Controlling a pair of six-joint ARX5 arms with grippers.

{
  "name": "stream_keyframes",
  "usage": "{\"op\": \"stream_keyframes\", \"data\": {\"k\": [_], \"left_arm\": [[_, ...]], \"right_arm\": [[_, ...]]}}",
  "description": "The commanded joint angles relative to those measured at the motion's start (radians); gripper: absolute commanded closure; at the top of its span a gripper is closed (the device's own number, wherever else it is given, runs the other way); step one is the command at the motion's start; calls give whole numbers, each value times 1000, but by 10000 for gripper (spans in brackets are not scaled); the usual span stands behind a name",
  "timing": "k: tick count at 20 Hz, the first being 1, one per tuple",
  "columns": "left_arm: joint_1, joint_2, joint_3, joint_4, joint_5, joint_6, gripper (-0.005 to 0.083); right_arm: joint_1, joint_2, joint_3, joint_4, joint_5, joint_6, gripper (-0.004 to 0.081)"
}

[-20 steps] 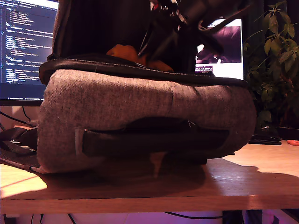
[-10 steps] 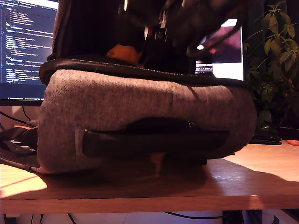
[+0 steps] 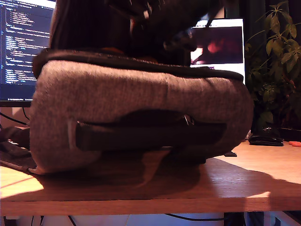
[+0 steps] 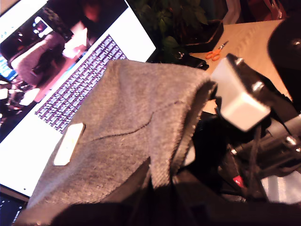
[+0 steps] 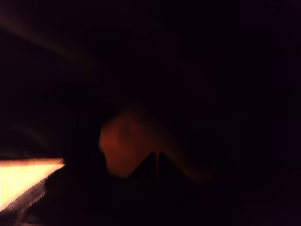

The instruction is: Pack the pair of socks inside the grey Google backpack

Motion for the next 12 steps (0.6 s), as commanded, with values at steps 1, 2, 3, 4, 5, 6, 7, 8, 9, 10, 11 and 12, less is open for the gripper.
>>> {"op": "stream_keyframes", "data": {"k": [1, 2, 3, 4, 5, 6, 7, 8, 9, 10, 11, 12], "left_arm": [[-12, -12, 35, 31, 18, -5, 797], [-12, -12, 35, 31, 16, -3, 797], [-12, -12, 35, 31, 16, -3, 797], [-12, -12, 35, 30, 15, 2, 797], [-11, -12, 35, 30, 15, 2, 797], [-7, -12, 35, 30, 14, 2, 797], [-1, -12, 35, 30, 15, 2, 797], [7, -12, 35, 30, 15, 2, 797], [14, -12, 35, 30, 15, 2, 797], [22, -12, 35, 30, 15, 2, 797], [30, -12, 35, 30, 15, 2, 797], [39, -12, 35, 34, 15, 2, 797]], "right_arm": [[24, 0, 4, -62, -5, -5, 783], [39, -1, 4, -72, -5, -5, 783], [53, -10, 4, -80, -1, -6, 783], [66, -22, 4, -92, 8, -6, 783], [80, -35, 4, -108, 16, -9, 783], [98, -52, 4, -126, 35, -13, 783], [108, -72, 4, -146, 51, -29, 783], [114, -92, 4, -166, 72, -34, 783], [117, -116, 4, -195, 86, -35, 783], [117, -139, 4, -228, 87, -35, 783], [117, -163, 4, -270, 98, -35, 783], [117, -191, 4, -314, 121, -36, 783]]}}
